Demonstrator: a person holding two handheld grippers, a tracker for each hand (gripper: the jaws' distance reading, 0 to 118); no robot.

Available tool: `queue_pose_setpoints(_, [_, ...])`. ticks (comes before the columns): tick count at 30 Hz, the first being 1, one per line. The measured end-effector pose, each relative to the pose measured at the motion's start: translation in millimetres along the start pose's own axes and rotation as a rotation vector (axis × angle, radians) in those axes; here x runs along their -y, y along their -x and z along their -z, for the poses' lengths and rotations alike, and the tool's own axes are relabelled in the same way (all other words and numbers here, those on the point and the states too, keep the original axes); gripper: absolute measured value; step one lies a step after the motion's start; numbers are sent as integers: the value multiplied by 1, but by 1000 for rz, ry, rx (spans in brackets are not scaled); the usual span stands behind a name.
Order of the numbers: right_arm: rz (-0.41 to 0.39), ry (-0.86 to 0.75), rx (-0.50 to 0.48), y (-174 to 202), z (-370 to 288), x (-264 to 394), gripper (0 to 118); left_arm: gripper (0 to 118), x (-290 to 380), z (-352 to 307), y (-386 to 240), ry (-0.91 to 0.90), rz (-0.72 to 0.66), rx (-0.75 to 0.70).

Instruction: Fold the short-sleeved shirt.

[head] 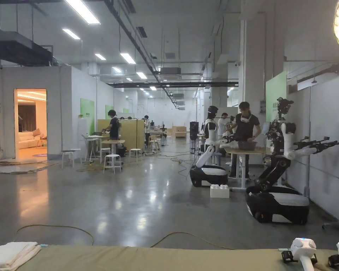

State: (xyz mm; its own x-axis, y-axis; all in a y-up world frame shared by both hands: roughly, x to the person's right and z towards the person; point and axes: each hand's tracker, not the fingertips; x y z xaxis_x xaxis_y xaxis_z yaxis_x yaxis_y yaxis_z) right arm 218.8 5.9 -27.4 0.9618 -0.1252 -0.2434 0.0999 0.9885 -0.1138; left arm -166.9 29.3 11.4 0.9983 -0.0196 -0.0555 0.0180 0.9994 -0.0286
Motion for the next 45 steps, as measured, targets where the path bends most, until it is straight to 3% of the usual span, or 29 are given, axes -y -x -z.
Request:
queue_pose_setpoints(6, [-29, -40, 16, 5, -6, -7, 0, 0, -3, -17, -9, -34, 27, -70])
queue_pose_setpoints(19, [-27, -50, 10, 7, -4, -8, 2, 0, -5, -15, -7, -38, 19, -49])
queue_pose_setpoints(20, [-27, -52, 3, 7, -5, -8, 13, 8, -5, -14, -5, -33, 7, -33])
queue_pose_setpoints(21, [-30, -53, -3, 7, -5, -9, 37, 27, -5, -14, -4, -37, -24, -2])
queue_pose_setpoints(22, [-35, -56, -10, 6, -6, -8, 76, 63, -5, -14, -1, -41, -62, 26])
queue_pose_setpoints(23, [-40, -53, -13, 6, -6, -8, 84, 85, -5, -13, 1, -36, -88, 33])
queue_pose_setpoints(24, [-49, -53, -10, 7, -6, -8, 84, 98, -5, -12, 2, -38, -93, 21])
queue_pose_setpoints(25, [-56, -64, -9, 8, -7, -8, 85, 104, -5, -13, 1, -47, -93, 13])
queue_pose_setpoints(26, [-58, -66, -9, 6, -7, -6, 90, 104, -5, -15, 0, -58, -94, 4])
queue_pose_setpoints(28, [-60, -73, -4, 5, -7, -5, 114, 104, -6, -15, 0, -60, -89, -5])
queue_pose_setpoints(29, [-59, -78, -1, 5, -6, -5, 118, 104, -5, -16, 0, -58, -80, -13])
queue_pose_setpoints(45, [35, -86, 5, -5, -5, -2, 118, 104, -3, -17, -10, -35, -11, -11])
